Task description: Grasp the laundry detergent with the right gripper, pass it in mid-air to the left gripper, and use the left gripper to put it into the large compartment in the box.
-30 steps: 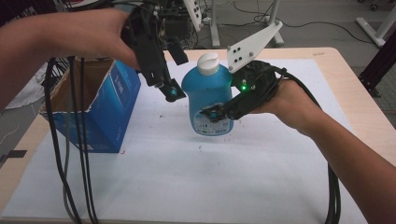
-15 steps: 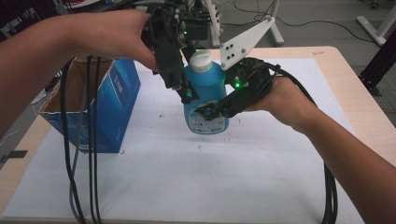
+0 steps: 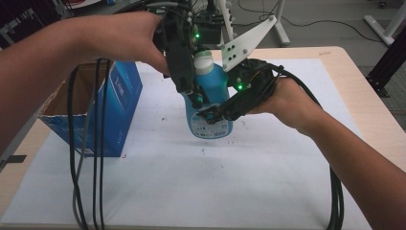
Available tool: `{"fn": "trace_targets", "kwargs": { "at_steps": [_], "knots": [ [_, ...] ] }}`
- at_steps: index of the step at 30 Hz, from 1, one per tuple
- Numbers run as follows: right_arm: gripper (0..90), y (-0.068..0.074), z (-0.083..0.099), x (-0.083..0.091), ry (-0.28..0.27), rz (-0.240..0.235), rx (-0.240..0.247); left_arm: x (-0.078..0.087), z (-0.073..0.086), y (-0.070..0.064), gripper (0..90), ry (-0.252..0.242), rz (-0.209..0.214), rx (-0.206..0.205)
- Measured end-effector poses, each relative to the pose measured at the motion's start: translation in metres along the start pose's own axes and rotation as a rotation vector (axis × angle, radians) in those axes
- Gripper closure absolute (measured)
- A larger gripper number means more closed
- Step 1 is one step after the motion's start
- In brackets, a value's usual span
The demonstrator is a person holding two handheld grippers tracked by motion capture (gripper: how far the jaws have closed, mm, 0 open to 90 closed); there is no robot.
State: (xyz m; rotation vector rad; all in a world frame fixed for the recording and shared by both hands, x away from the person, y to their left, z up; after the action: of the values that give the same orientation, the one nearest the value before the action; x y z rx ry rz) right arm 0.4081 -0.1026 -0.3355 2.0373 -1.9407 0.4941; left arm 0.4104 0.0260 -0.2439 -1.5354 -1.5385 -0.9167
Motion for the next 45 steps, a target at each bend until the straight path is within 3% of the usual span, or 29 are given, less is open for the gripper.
{"fn": "trace_targets", "kwargs": {
  "at_steps": [5, 7, 13, 29, 38, 45],
  "knots": [
    [46.5, 0.0, 0.0005, -0.001, -0.002, -0.004, -0.006, -0.0005, -0.0004, 0.0004, 4.7, 0.0, 0.0, -0.013],
    [46.4, -0.0003, 0.0007, -0.0012, 0.0, -0.003, -0.007, -0.0007, -0.0001, 0.0, 12.6, -0.002, 0.014, -0.026],
    [46.4, -0.0006, 0.0015, -0.0021, 0.002, -0.003, -0.01, 0.0003, 0.0003, 0.0008, 12.7, -0.003, 0.006, -0.026],
    [46.4, 0.0, 0.0027, -0.0041, 0.002, -0.008, -0.022, -0.0026, 0.0001, 0.0002, 24.8, 0.011, 0.006, -0.042],
    [46.4, -0.0004, 0.0047, -0.0045, 0.0, -0.011, -0.028, -0.0028, -0.0006, -0.002, 35.7, 0.009, 0.036, -0.06],
    [46.4, -0.0001, 0.0046, -0.004, -0.005, -0.017, -0.028, -0.0015, -0.0009, -0.0026, 37.1, -0.005, 0.042, -0.062]
  ]
}}
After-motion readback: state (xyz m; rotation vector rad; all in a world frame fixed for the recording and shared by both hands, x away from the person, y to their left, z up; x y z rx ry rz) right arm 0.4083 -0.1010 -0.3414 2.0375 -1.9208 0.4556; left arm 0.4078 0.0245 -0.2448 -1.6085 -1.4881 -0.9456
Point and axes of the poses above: each handheld gripper's, and its own axes: x roughly backward along the jaws, z roughly out of its underside, y roughly to its left, the point moved 1 cm from there along -x, roughly forward along the jaws, and after that the axes turned 9 degrees about -y, right-handed, at the moved point
